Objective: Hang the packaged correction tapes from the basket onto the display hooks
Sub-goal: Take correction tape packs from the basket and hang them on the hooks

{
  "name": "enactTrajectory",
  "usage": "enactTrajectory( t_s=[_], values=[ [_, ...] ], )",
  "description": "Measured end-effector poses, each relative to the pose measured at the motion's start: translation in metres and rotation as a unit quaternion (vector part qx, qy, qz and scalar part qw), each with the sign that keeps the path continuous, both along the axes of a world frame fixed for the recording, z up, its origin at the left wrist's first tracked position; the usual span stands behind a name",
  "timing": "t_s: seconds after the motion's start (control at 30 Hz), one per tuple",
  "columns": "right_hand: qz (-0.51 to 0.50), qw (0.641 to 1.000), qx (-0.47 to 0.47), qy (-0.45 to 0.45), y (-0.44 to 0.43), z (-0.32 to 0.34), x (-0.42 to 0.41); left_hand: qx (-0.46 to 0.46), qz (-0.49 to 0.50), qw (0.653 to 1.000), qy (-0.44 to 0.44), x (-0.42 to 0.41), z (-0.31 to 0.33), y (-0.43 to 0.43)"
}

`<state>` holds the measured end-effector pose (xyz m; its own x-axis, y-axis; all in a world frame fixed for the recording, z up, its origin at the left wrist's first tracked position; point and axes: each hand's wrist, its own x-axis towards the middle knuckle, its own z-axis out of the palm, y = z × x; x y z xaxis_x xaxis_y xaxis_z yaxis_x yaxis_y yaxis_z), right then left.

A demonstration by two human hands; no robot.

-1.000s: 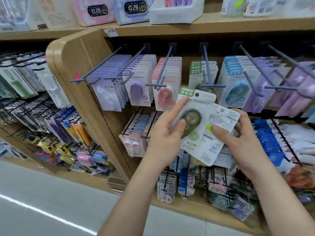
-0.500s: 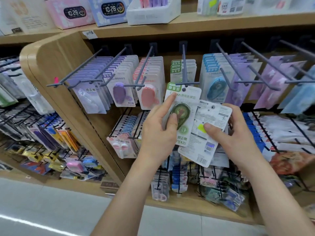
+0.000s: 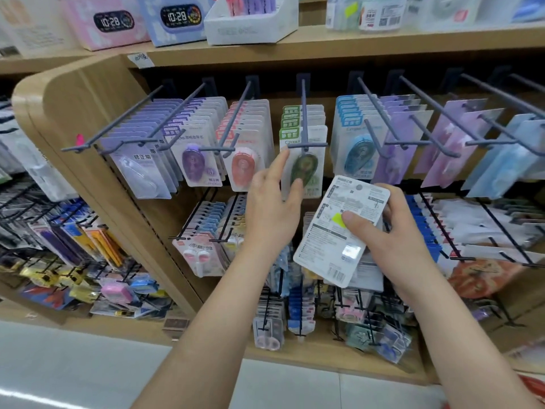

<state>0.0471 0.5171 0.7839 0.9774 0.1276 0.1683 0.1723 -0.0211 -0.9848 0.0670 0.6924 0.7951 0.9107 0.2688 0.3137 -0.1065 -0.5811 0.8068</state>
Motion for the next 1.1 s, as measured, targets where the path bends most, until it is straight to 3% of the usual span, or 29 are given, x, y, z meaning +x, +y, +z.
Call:
enactTrajectory(
  t_s=[0.07,0.17,0.27,0.33,0.4,0.5,0.6,0.67,0.87,0.97,1.1],
  values=[
    [-0.014,1.000,0.006,-0.005,0.005,-0.001,0.000,-0.014,-0.057,0.998,-0.025,-0.027,-0.003,-0.003],
    [-0.029,0.999,0.042,-0.010,0.014,0.000,-0.001,0.012,-0.188,0.980,0.064,-0.067,-0.006,-0.020],
    [0.004,0.998,0.061,-0.001,0.022,0.000,-0.005,0.063,-0.144,0.985,0.068,-0.072,-0.012,-0.023],
    [0.038,0.998,0.042,0.003,0.021,-0.003,-0.007,-0.021,-0.132,0.988,0.079,-0.070,-0.009,-0.017],
    [0.062,0.998,0.006,0.013,0.018,-0.006,-0.008,-0.176,-0.152,0.968,0.097,-0.070,-0.005,-0.011],
    [0.074,0.997,0.002,0.027,0.018,-0.010,-0.008,-0.297,-0.102,0.946,0.076,-0.075,-0.006,-0.007],
    [0.055,0.997,0.032,0.037,0.020,-0.009,-0.007,-0.472,-0.060,0.876,0.074,-0.077,-0.012,-0.003],
    [0.053,0.997,0.039,0.040,0.020,-0.008,-0.006,-0.510,-0.027,0.857,0.068,-0.077,-0.011,0.003],
    [0.026,0.998,-0.006,0.056,0.022,-0.008,0.000,-0.524,0.030,0.850,0.045,-0.083,-0.014,0.019],
    [0.020,0.996,0.015,0.085,0.029,-0.008,0.001,-0.528,0.037,0.846,0.059,-0.089,-0.015,0.021],
    [0.087,0.992,0.006,0.087,0.043,-0.005,-0.002,-0.492,0.045,0.867,0.072,-0.097,-0.022,0.018]
  ],
)
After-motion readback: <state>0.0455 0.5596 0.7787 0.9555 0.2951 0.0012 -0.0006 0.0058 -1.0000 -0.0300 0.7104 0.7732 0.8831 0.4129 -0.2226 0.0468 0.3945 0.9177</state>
